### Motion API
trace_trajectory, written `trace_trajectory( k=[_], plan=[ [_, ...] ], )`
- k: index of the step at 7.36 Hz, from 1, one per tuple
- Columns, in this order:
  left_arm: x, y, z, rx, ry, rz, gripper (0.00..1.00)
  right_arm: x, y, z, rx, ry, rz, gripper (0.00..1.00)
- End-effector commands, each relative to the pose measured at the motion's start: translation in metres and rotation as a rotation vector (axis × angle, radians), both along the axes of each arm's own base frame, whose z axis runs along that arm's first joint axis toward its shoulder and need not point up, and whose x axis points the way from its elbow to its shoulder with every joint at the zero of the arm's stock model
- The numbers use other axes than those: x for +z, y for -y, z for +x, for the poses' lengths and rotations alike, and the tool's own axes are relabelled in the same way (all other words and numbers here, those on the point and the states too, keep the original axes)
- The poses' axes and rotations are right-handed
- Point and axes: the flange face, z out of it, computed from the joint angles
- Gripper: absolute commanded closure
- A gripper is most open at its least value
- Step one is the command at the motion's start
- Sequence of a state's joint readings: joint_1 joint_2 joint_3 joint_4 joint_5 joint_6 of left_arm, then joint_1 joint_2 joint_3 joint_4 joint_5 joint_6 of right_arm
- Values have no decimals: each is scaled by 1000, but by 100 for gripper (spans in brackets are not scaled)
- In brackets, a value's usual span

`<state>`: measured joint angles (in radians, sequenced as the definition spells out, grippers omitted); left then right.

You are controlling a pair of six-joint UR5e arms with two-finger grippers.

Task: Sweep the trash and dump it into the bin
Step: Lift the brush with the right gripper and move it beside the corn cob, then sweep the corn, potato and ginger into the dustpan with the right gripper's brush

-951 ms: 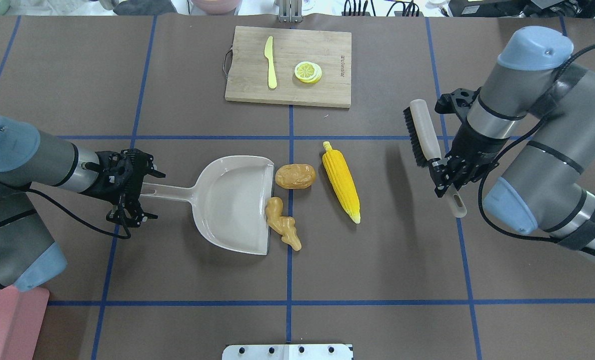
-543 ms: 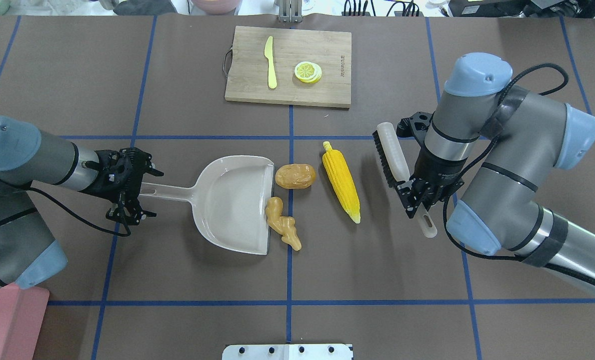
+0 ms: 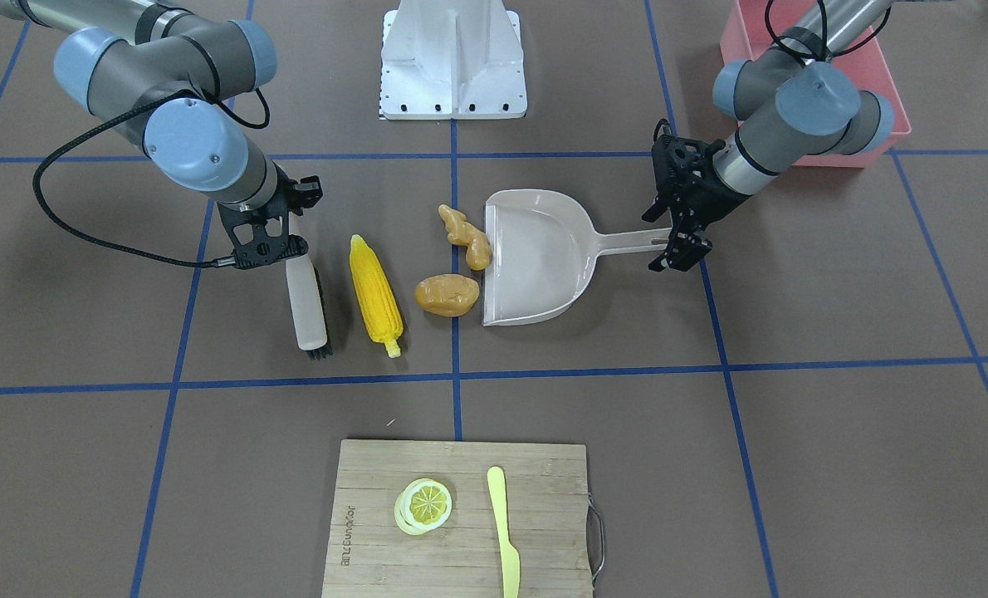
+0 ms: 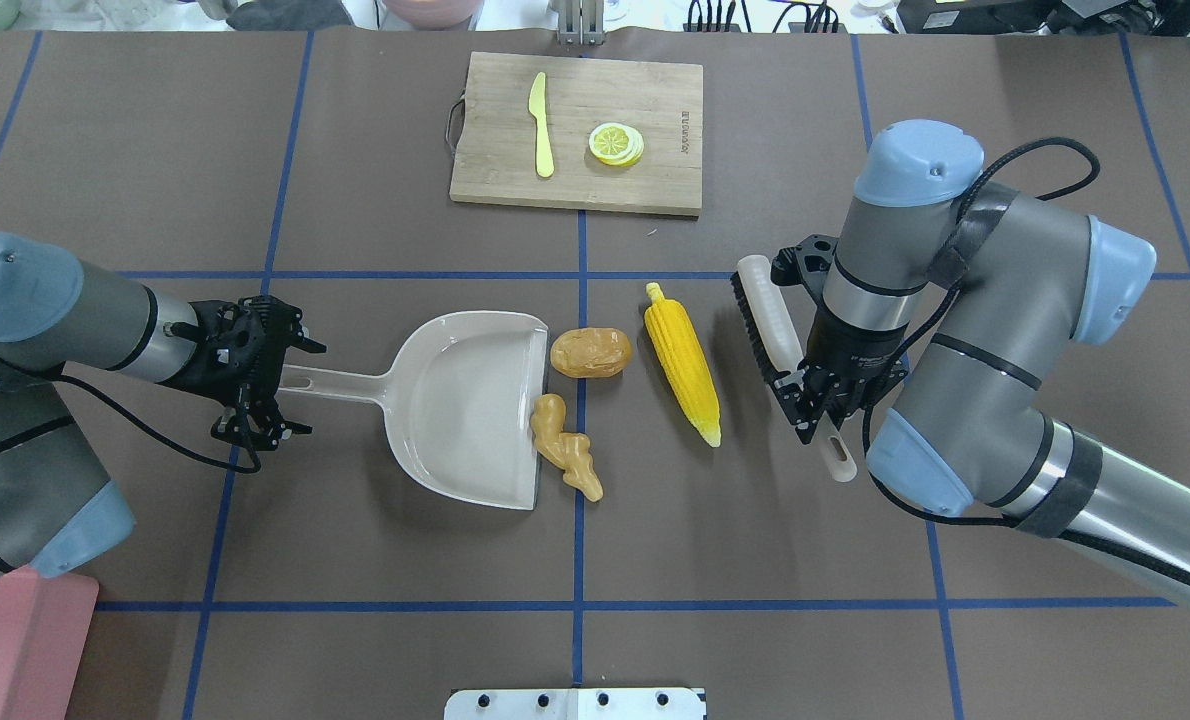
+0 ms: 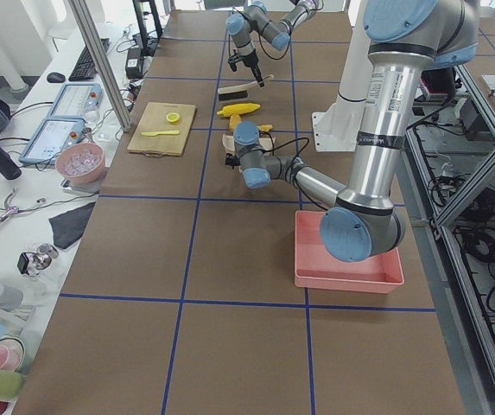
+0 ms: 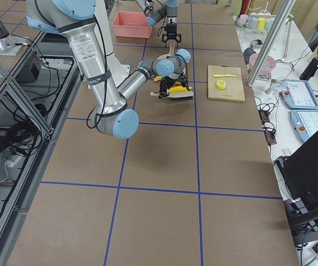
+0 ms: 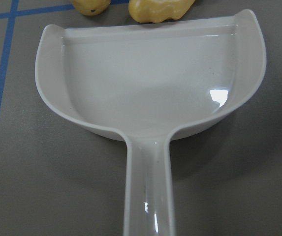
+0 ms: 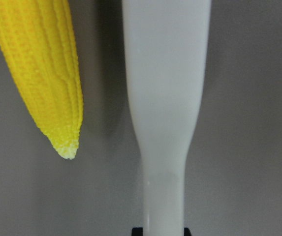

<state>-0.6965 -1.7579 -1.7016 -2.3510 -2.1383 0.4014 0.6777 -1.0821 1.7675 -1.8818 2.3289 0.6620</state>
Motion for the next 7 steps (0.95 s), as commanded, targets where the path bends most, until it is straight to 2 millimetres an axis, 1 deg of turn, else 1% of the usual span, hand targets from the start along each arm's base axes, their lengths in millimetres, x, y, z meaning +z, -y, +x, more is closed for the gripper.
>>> trace_trajectory(
  k=[1,2,3,4,5,6,7],
  plan=[
    [2,1,1,0,3,-4,4,-20,16,-26,14,-7,-10,100],
    [1,1,1,-1,2,-4,4,-21,10,-47,-1,-29,0,100],
    [-3,3,1,-4,-3,0,4,-22,-1,-61,-7,-41,7,100],
    [-6,5,3,-19,-7,-31,4,-26,-4,-64,5,-40,-2,100],
    [-8,6,6,-24,-9,-45,4,-38,-7,-70,11,-34,-6,100],
    [-4,7,7,-24,-2,-51,4,-55,-8,-75,24,-22,-10,100],
    [-4,8,8,-24,-5,-49,4,-68,-6,-80,28,-12,-10,100]
  ],
)
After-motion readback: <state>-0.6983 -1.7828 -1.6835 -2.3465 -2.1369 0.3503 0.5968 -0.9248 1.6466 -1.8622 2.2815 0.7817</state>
